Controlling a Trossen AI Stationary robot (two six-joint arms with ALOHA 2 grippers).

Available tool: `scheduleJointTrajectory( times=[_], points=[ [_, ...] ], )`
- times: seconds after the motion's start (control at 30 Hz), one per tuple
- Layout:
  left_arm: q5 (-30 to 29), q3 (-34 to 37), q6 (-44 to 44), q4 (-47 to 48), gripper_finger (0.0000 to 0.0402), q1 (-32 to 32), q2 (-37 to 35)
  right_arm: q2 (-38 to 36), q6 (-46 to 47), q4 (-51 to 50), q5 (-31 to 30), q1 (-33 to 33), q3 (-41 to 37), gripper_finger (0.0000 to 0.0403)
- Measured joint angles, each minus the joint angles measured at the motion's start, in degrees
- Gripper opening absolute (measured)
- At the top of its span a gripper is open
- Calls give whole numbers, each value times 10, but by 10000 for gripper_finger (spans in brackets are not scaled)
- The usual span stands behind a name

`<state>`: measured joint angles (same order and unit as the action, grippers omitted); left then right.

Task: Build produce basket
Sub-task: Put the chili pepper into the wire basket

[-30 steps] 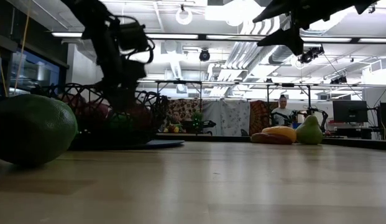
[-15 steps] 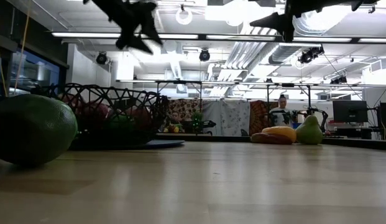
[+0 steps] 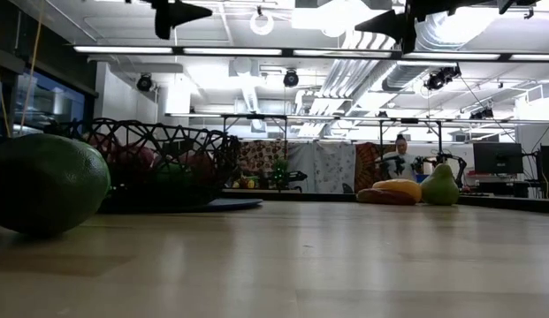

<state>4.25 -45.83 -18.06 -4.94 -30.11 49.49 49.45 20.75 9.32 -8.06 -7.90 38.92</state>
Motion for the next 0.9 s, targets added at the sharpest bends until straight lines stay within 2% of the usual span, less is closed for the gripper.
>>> scheduleJointTrajectory(
  times=[0.13, 0.3, 0.47, 0.9],
  points=[
    [34, 91, -3, -103, 266, 23, -46, 0, -17, 0, 0, 0, 0, 277],
    [18, 140, 18, -120, 266, 53, -70, 0, -18, 0, 0, 0, 0, 277],
    [2, 144, 47, -120, 266, 67, -71, 0, -15, 0, 0, 0, 0, 277],
    [0, 144, 33, -121, 266, 67, -71, 0, -13, 0, 0, 0, 0, 277]
  ],
)
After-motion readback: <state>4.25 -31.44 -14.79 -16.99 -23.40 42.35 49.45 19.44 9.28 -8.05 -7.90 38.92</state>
